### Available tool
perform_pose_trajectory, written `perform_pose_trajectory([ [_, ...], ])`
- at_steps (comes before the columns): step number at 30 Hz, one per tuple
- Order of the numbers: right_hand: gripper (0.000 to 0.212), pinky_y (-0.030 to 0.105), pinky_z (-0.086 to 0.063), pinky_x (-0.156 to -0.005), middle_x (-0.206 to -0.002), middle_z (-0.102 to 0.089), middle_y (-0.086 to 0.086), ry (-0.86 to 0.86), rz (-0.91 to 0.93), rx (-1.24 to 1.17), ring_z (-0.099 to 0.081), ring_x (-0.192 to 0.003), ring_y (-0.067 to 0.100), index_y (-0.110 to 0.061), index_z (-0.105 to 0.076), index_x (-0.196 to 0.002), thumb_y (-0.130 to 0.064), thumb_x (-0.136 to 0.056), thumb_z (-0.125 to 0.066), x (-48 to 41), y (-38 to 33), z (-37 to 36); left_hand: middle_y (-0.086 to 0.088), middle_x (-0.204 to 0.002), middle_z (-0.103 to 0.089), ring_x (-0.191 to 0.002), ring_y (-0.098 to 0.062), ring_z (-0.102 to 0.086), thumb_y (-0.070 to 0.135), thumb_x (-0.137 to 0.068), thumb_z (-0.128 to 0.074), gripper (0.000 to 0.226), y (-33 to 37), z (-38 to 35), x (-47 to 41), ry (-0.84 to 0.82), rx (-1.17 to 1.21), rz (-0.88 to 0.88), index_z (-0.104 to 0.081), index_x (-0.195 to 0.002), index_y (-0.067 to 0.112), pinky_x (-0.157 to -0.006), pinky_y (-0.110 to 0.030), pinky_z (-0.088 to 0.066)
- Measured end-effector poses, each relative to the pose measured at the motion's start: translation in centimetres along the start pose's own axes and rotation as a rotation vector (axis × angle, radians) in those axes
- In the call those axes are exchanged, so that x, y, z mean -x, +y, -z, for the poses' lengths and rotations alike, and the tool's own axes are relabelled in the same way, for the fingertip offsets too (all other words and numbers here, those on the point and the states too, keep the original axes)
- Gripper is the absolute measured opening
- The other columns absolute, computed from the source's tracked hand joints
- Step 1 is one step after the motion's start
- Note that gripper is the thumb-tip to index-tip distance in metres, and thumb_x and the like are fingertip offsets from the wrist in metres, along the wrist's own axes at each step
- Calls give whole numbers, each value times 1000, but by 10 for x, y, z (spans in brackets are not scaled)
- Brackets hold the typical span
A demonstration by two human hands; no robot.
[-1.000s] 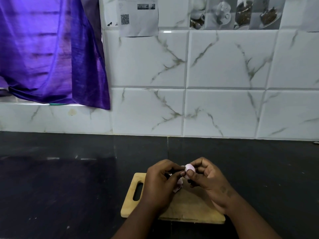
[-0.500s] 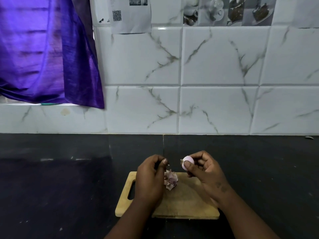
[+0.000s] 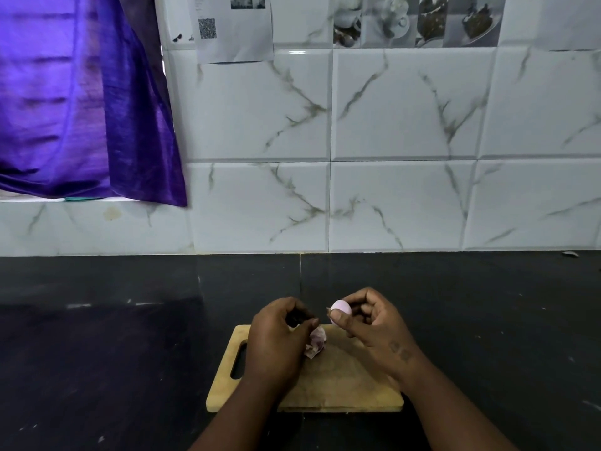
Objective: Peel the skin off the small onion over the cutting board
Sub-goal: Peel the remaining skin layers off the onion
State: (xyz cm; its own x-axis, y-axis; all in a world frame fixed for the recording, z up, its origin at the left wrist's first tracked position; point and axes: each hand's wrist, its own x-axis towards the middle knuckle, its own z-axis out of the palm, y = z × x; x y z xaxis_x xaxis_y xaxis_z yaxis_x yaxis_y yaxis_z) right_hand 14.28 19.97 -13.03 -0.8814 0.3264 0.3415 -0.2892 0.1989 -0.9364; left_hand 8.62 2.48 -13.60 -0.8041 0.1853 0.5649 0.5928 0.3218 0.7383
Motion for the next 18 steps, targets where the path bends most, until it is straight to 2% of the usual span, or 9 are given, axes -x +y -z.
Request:
perform_pose_trajectory([
  [1, 26, 28, -57, -70, -95, -78, 14, 4, -4, -10, -69, -78, 14, -11, -69, -98, -21, -81, -86, 0, 0, 0, 16, -92, -71, -91, -2, -63, 25, -91, -74, 9, 0, -1, 0, 14, -48, -24, -74, -91, 33, -80, -36, -58],
  [3, 25, 28, -56, -70, -94, -78, 15, 13, -20, -36, -67, -78, 15, -11, -69, -99, -20, -82, -84, -1, 0, 0, 19, -122, -66, -116, -3, -56, 35, -99, -61, 23, 0, -3, -1, -17, -157, -47, -68, -121, 36, -99, -38, -51],
  [5, 24, 27, -56, -69, -95, -77, 17, 18, -41, -66, -66, -79, 16, -9, -68, -102, -17, -84, -82, -1, 1, 0, 15, -149, -52, -138, -8, -43, 43, -104, -48, 41, -1, -6, -2, -169, -246, -50, -50, -144, 39, -116, -40, -38],
  [7, 25, 28, -57, -70, -98, -77, 17, 20, -61, -84, -67, -82, 18, -9, -67, -106, -14, -86, -80, 0, 2, 0, 13, -161, -38, -149, -11, -31, 50, -105, -40, 51, 0, -9, -1, -344, -327, -44, -35, -154, 40, -122, -38, -29],
  [8, 25, 30, -59, -72, -99, -77, 17, 19, -74, -101, -69, -83, 20, -10, -67, -107, -13, -86, -80, 0, 3, 0, 12, -162, -36, -150, -12, -31, 51, -104, -40, 53, 0, -12, 0, -413, -362, -48, -32, -155, 40, -122, -38, -30],
  [10, 25, 34, -63, -74, -99, -77, 14, 18, -95, -130, -73, -85, 22, -12, -69, -107, -12, -85, -81, 0, 5, -1, 11, -156, -45, -140, -12, -45, 52, -102, -44, 53, 1, -15, 0, -487, -424, -67, -35, -153, 39, -117, -38, -40],
  [13, 25, 23, -61, -69, -98, -78, 5, 30, -59, 11, -74, -86, 14, -17, -72, -103, -17, -82, -85, -1, 10, 1, 12, -138, -58, -118, -6, -54, 49, -100, -49, 38, 3, -15, 1, -479, -483, -102, -52, -137, 38, -101, -30, -49],
  [16, 27, 24, -62, -70, -97, -79, 4, -2, -43, 76, -75, -88, 15, -19, -73, -101, -16, -78, -87, -1, 15, 2, 12, -128, -59, -110, -5, -52, 46, -102, -46, 28, 5, -14, 3, -437, -539, -150, -57, -126, 35, -92, -23, -45],
  [18, 29, 22, -61, -68, -95, -78, 5, -12, -36, 98, -74, -85, 13, -16, -73, -100, -12, -76, -88, -1, 16, 1, 10, -127, -57, -110, -7, -50, 44, -104, -41, 27, 8, -14, 4, -423, -580, -187, -55, -125, 32, -94, -23, -42],
])
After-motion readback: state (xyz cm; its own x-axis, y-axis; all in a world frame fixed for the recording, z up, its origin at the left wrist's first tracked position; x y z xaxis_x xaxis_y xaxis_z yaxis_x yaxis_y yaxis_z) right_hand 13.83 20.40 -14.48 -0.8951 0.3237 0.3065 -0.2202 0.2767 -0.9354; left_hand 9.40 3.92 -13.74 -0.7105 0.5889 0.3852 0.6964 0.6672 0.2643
